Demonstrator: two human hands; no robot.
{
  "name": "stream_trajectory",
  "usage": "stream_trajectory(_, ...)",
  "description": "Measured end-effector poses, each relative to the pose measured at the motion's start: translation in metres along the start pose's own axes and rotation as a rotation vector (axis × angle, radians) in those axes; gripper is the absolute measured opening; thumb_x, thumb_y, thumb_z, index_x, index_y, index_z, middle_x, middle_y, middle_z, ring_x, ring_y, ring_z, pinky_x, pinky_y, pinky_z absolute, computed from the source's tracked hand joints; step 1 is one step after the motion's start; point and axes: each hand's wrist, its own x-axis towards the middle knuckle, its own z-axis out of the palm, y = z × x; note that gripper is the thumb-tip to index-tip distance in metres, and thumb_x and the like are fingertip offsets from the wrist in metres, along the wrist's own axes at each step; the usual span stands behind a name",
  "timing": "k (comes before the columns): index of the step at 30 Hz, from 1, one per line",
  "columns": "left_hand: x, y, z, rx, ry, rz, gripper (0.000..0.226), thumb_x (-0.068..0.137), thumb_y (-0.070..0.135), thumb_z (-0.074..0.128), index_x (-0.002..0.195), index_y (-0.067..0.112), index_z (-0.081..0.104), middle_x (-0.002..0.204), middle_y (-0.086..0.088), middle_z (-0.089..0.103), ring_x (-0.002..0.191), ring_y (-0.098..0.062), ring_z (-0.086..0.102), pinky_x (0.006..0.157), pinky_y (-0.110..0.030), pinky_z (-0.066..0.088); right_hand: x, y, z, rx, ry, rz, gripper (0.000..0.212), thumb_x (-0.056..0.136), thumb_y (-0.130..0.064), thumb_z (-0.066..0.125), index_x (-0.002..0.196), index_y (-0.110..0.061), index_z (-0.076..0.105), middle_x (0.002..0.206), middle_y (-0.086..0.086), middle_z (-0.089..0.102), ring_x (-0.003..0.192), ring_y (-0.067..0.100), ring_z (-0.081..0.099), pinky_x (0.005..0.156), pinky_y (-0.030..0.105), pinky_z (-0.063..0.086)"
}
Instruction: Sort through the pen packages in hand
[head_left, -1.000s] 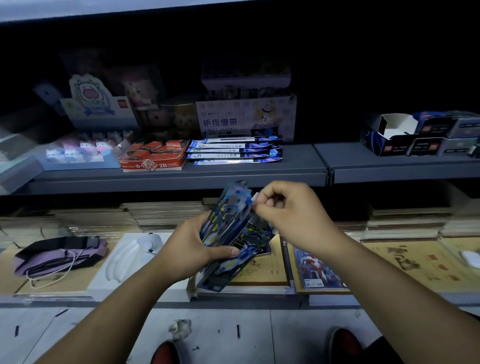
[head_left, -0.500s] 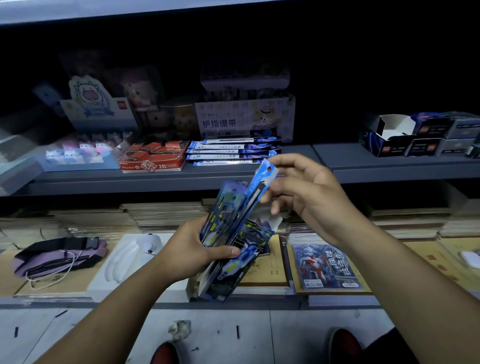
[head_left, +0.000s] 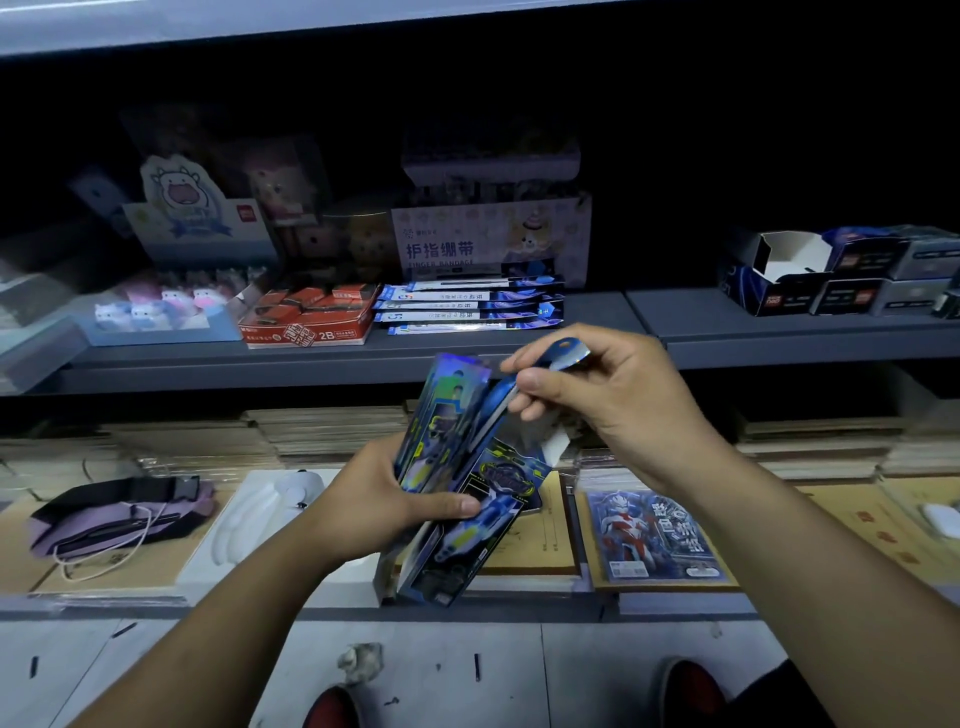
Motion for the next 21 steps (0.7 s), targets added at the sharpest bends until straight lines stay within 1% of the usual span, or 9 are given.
stream_trajectory(2, 0.0004, 0.0008, -0.0007, -0.011, 0.014, -0.010, 0.028, 0.075, 0.008, 0.086, 0.094, 0.021, 0.069, 0.074, 0.010, 0.077, 0.064, 0.000, 0.070, 0.060, -0.012, 0.049, 0.0011, -0.0031, -0.0012, 0.033, 0.038, -0.026, 0.012, 0.087, 0.002, 0.070, 0.098, 0.003, 0.071, 0.101, 0.024, 0.075, 0.080, 0.029, 0.074, 0.074, 0.028, 0.061)
stream_trajectory(6, -0.0007, 0.0029, -0.0018, -0.015, 0.013, -0.002, 0.028, 0.076, 0.007, 0.085, 0.097, 0.018, 0.069, 0.071, 0.011, 0.076, 0.061, 0.002, 0.069, 0.060, -0.013, 0.048, 0.0005, -0.0094, -0.0039, 0.171, 0.007, 0.049, 0.035, 0.076, 0.003, 0.072, 0.110, 0.005, 0.067, 0.111, 0.027, 0.072, 0.087, 0.033, 0.076, 0.076, 0.026, 0.061)
stream_trajectory(10, -0.0027, 0.0022, -0.0034, -0.027, -0.019, -0.014, 0.030, 0.077, 0.006, 0.084, 0.100, 0.016, 0.068, 0.067, 0.011, 0.074, 0.055, 0.002, 0.066, 0.054, -0.012, 0.047, 0.0007, -0.0092, -0.0072, 0.129, -0.075, 0.114, 0.040, 0.075, -0.001, 0.072, 0.115, -0.001, 0.067, 0.115, 0.018, 0.075, 0.084, 0.027, 0.077, 0.069, 0.023, 0.059)
stream_trajectory(11, -0.0039, 0.0029, -0.0036, -0.021, -0.034, -0.015, 0.031, 0.077, 0.006, 0.084, 0.101, 0.016, 0.068, 0.072, 0.011, 0.076, 0.060, 0.001, 0.069, 0.057, -0.013, 0.049, 0.0006, -0.0091, -0.0080, 0.116, -0.097, 0.132, 0.040, 0.078, -0.001, 0.071, 0.117, -0.002, 0.067, 0.116, 0.016, 0.075, 0.081, 0.026, 0.076, 0.065, 0.024, 0.058)
stream_trajectory(13, -0.0053, 0.0027, -0.0044, -0.007, -0.061, -0.021, 0.035, 0.076, 0.010, 0.086, 0.106, 0.018, 0.070, 0.089, 0.006, 0.080, 0.080, -0.007, 0.075, 0.071, -0.023, 0.057, -0.0001, -0.0074, -0.0084, 0.100, -0.158, 0.166, 0.036, 0.082, 0.005, 0.069, 0.117, 0.000, 0.065, 0.114, 0.015, 0.075, 0.077, 0.028, 0.075, 0.060, 0.026, 0.058)
stream_trajectory(14, -0.0050, 0.0009, -0.0051, 0.008, -0.070, -0.024, 0.038, 0.075, 0.013, 0.087, 0.108, 0.019, 0.070, 0.097, 0.003, 0.080, 0.090, -0.013, 0.076, 0.080, -0.031, 0.059, -0.0009, -0.0063, -0.0080, 0.086, -0.190, 0.175, 0.034, 0.083, 0.009, 0.068, 0.116, 0.002, 0.064, 0.112, 0.015, 0.076, 0.077, 0.030, 0.075, 0.060, 0.027, 0.059)
stream_trajectory(16, -0.0049, -0.0001, -0.0054, 0.033, -0.086, -0.026, 0.040, 0.075, 0.016, 0.089, 0.111, 0.019, 0.070, 0.104, -0.001, 0.079, 0.099, -0.020, 0.075, 0.091, -0.039, 0.059, -0.0016, -0.0057, -0.0060, 0.043, -0.196, 0.166, 0.030, 0.081, 0.008, 0.069, 0.111, 0.008, 0.064, 0.105, 0.022, 0.075, 0.077, 0.029, 0.076, 0.061, 0.027, 0.061)
stream_trajectory(18, -0.0036, -0.0024, -0.0058, 0.041, -0.097, -0.036, 0.041, 0.075, 0.017, 0.089, 0.111, 0.019, 0.070, 0.105, -0.002, 0.079, 0.100, -0.021, 0.075, 0.093, -0.040, 0.059, -0.0017, -0.0068, -0.0055, 0.004, -0.131, 0.116, 0.028, 0.077, -0.001, 0.072, 0.101, 0.012, 0.064, 0.099, 0.031, 0.072, 0.073, 0.024, 0.074, 0.062, 0.025, 0.061)
stream_trajectory(21, -0.0026, -0.0027, -0.0048, 0.012, -0.102, -0.049, 0.042, 0.074, 0.014, 0.088, 0.112, 0.016, 0.070, 0.104, 0.000, 0.079, 0.099, -0.018, 0.075, 0.091, -0.035, 0.058, -0.0005, -0.0101, -0.0063, -0.008, -0.096, 0.051, 0.021, 0.077, -0.004, 0.071, 0.093, 0.009, 0.067, 0.092, 0.032, 0.070, 0.071, 0.026, 0.070, 0.064, 0.025, 0.060)
